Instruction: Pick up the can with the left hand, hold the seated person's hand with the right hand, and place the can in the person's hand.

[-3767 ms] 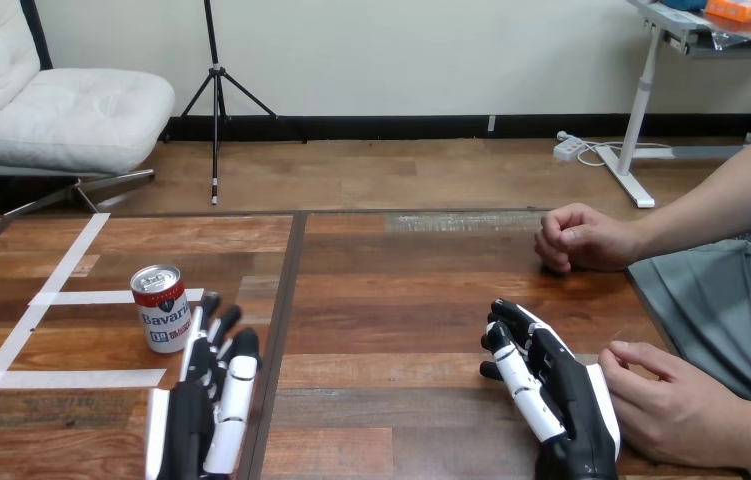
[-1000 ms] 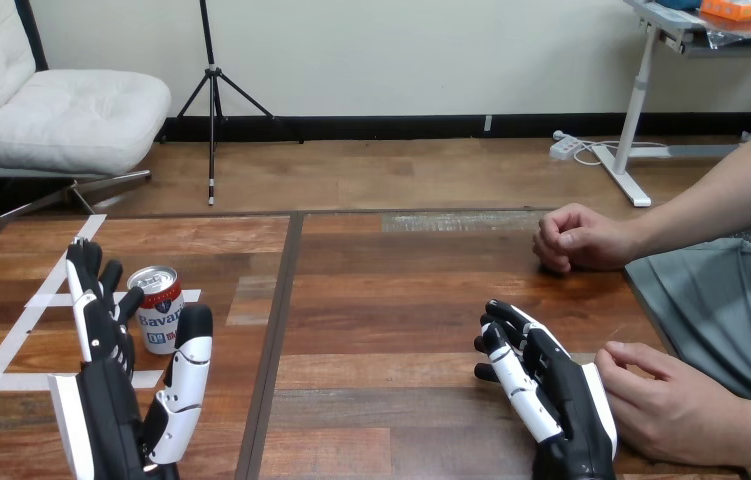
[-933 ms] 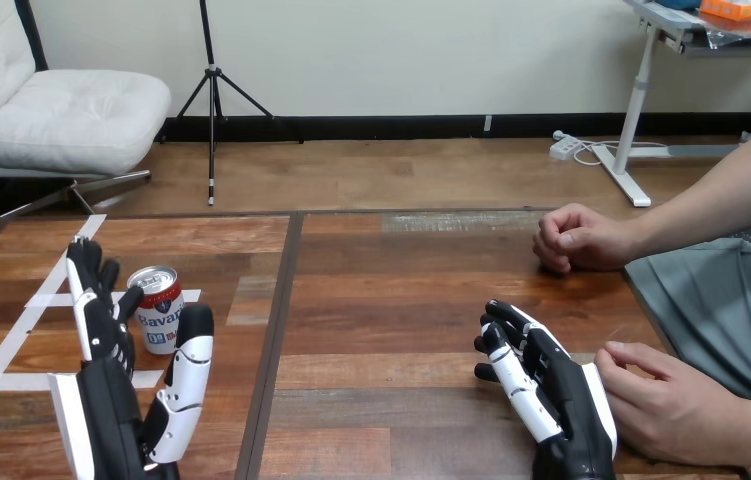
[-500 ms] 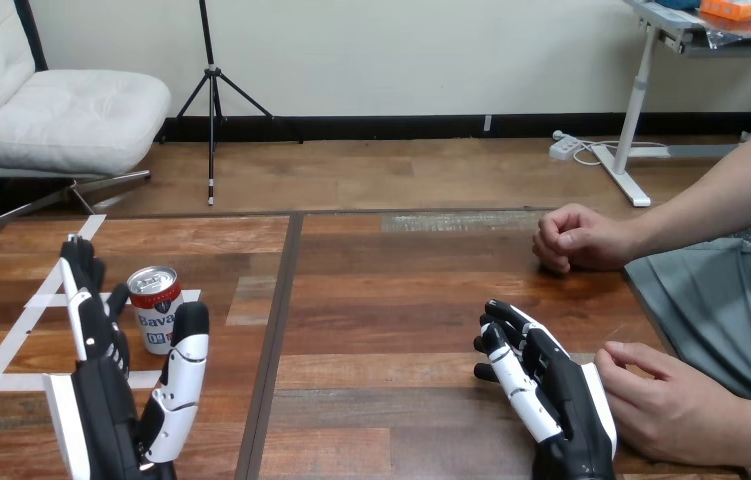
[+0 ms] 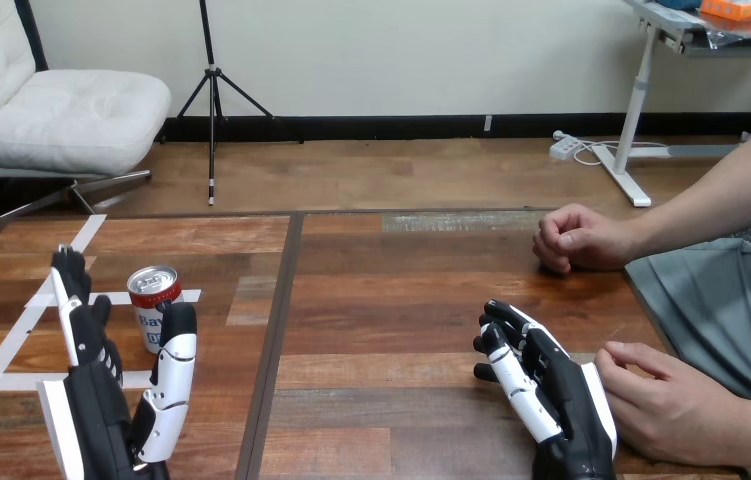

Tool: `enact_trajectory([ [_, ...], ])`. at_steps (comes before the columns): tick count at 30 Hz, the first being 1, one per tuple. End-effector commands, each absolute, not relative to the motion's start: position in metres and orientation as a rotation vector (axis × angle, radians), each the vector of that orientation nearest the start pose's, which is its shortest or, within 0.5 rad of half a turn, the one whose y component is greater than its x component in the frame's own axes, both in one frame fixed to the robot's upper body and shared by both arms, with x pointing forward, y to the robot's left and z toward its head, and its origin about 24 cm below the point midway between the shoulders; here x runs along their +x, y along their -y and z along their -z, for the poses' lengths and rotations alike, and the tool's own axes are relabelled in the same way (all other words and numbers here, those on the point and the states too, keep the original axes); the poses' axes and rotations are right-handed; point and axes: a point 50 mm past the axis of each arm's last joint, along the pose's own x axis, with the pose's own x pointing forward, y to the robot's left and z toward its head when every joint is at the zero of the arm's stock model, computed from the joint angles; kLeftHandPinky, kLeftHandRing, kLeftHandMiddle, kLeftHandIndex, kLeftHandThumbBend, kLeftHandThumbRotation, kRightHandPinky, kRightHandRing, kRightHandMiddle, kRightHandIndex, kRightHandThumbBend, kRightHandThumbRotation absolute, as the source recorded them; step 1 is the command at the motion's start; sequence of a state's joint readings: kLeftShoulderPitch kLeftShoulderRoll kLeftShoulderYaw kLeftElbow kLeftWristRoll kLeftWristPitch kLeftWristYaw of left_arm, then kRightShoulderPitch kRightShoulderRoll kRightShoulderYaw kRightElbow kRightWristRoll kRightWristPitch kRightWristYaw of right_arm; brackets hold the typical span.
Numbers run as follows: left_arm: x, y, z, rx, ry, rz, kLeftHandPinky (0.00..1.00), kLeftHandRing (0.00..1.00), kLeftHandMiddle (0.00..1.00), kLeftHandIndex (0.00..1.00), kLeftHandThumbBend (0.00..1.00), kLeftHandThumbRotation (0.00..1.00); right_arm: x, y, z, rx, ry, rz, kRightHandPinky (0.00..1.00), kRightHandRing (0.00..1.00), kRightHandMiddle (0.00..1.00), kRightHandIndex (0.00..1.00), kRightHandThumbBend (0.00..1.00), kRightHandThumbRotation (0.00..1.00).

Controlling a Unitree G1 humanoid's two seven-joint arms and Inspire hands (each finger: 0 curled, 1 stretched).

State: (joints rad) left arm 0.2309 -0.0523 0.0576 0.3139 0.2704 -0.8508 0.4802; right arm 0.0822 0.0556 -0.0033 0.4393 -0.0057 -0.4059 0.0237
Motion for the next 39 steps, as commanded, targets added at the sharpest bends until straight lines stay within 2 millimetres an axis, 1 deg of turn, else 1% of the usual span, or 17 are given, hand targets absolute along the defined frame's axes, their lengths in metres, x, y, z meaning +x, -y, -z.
enact_trajectory([
  [1, 0.188, -0.168, -0.008, 0.111, 0.358, -0.434, 0.96, 1.00, 1.00, 1.00, 0.66, 0.70, 0.229, 0.135, 0.026, 0.058, -0.061, -0.022, 0.72, 0.80, 0.84, 0.81, 0.54, 0.58],
  [8, 0.193, -0.170, -0.006, 0.112, 0.341, -0.436, 0.96, 1.00, 1.00, 1.00, 0.65, 0.68, 0.229, 0.136, 0.025, 0.052, -0.057, -0.023, 0.72, 0.80, 0.84, 0.80, 0.53, 0.57],
  [26, 0.208, -0.176, -0.003, 0.093, 0.317, -0.455, 1.00, 1.00, 1.00, 1.00, 0.61, 0.64, 0.230, 0.137, 0.025, 0.062, -0.056, -0.029, 0.72, 0.79, 0.83, 0.81, 0.53, 0.57],
  [39, 0.219, -0.182, -0.002, 0.084, 0.304, -0.448, 1.00, 1.00, 1.00, 1.00, 0.62, 0.62, 0.230, 0.136, 0.026, 0.067, -0.059, -0.029, 0.72, 0.79, 0.83, 0.80, 0.54, 0.56],
])
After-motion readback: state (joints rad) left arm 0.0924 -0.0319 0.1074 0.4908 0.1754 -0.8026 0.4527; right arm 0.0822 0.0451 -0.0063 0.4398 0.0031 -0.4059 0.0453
